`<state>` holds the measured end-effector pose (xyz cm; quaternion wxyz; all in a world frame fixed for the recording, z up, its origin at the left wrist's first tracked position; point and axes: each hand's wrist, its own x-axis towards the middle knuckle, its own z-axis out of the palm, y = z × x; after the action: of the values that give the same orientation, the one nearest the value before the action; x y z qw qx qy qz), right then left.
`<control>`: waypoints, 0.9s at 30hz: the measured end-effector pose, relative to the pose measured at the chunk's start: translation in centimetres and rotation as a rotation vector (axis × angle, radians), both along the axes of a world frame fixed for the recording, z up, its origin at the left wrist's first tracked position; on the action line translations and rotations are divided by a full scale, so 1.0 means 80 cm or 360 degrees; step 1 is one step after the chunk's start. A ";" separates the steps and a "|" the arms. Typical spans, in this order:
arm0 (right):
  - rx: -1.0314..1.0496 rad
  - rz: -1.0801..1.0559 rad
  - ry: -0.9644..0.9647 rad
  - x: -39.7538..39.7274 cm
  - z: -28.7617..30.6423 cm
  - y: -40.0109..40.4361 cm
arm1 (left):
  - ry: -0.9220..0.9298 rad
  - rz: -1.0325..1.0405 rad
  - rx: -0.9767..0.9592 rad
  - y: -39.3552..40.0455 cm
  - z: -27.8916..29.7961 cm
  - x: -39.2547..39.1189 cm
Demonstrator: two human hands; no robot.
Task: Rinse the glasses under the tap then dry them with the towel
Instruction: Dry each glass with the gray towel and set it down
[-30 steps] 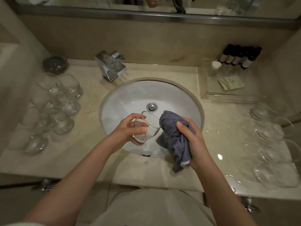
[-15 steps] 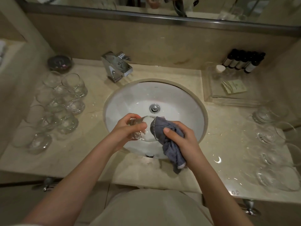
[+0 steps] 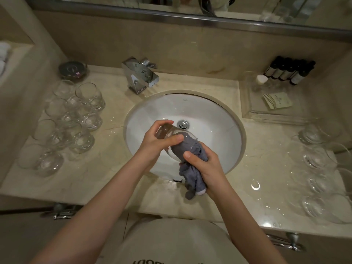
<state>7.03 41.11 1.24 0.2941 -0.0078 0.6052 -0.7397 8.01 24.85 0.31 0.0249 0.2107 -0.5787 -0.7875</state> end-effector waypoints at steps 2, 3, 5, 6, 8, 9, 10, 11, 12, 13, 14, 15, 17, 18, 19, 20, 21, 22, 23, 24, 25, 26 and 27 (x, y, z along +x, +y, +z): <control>0.0013 0.0056 0.0031 0.004 -0.002 -0.005 | 0.0008 -0.0080 0.0020 0.004 0.004 -0.001; -0.0002 0.0080 0.0028 0.006 -0.003 -0.007 | 0.0005 -0.0118 0.0013 0.004 0.008 -0.001; -0.0038 0.0115 0.0003 0.008 -0.004 -0.010 | 0.0015 -0.0168 -0.0020 0.005 0.014 -0.003; -0.0044 0.0139 -0.0002 0.007 -0.004 -0.011 | 0.0031 -0.0181 -0.0050 0.004 0.016 -0.004; -0.0068 0.0204 -0.0026 0.003 -0.002 -0.011 | 0.0050 -0.0207 -0.0110 0.005 0.020 -0.008; -0.0113 0.0236 -0.0070 0.002 0.000 -0.010 | 0.0056 -0.0222 -0.0131 0.006 0.022 -0.010; -0.0176 0.0268 -0.0134 0.000 0.003 -0.010 | 0.0059 -0.0237 -0.0146 0.006 0.024 -0.013; -0.0231 0.0295 -0.0198 -0.002 0.006 -0.009 | 0.0064 -0.0256 -0.0156 0.006 0.026 -0.015; -0.0274 0.0308 -0.0249 -0.004 0.008 -0.008 | 0.0071 -0.0275 -0.0168 0.004 0.027 -0.017; -0.0305 0.0310 -0.0291 -0.005 0.010 -0.007 | 0.0088 -0.0299 -0.0186 0.002 0.028 -0.018; -0.0347 0.0307 -0.0339 -0.006 0.009 -0.006 | 0.0113 -0.0337 -0.0194 0.000 0.027 -0.017; -0.0406 0.0306 -0.0397 -0.007 0.007 -0.005 | 0.0134 -0.0388 -0.0186 -0.003 0.027 -0.017; -0.0536 0.0298 -0.0518 -0.006 0.001 -0.004 | 0.0151 -0.0482 -0.0133 -0.007 0.025 -0.015; -0.0597 0.0270 -0.0576 -0.005 -0.002 -0.003 | 0.0146 -0.0517 -0.0111 -0.008 0.024 -0.015; -0.0633 0.0235 -0.0614 -0.004 -0.004 -0.003 | 0.0128 -0.0547 -0.0105 -0.008 0.023 -0.015; -0.0635 0.0213 -0.0616 -0.003 -0.003 -0.003 | 0.0093 -0.0571 -0.0115 -0.009 0.022 -0.016; -0.0596 0.0199 -0.0602 -0.002 0.001 -0.004 | 0.0035 -0.0595 -0.0139 -0.010 0.023 -0.017; -0.0539 0.0179 -0.0576 -0.002 0.003 -0.005 | -0.0071 -0.0619 -0.0185 -0.013 0.025 -0.019; -0.0465 0.0152 -0.0539 -0.002 0.004 -0.005 | -0.0220 -0.0657 -0.0258 -0.014 0.031 -0.020; -0.0368 0.0145 -0.0472 -0.003 0.007 -0.005 | -0.0399 -0.0697 -0.0342 -0.015 0.037 -0.021; -0.0284 0.0154 -0.0389 -0.004 0.010 -0.006 | -0.0559 -0.0726 -0.0440 -0.015 0.040 -0.022; -0.0232 0.0167 -0.0313 -0.004 0.009 -0.007 | -0.0669 -0.0721 -0.0551 -0.015 0.041 -0.024; -0.0206 0.0170 -0.0278 -0.004 0.010 -0.008 | -0.0711 -0.0682 -0.0666 -0.014 0.040 -0.026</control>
<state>6.69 40.47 2.07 0.3835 0.0056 0.5271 -0.7583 5.93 23.74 3.48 -0.2249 0.2419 -0.7492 -0.5741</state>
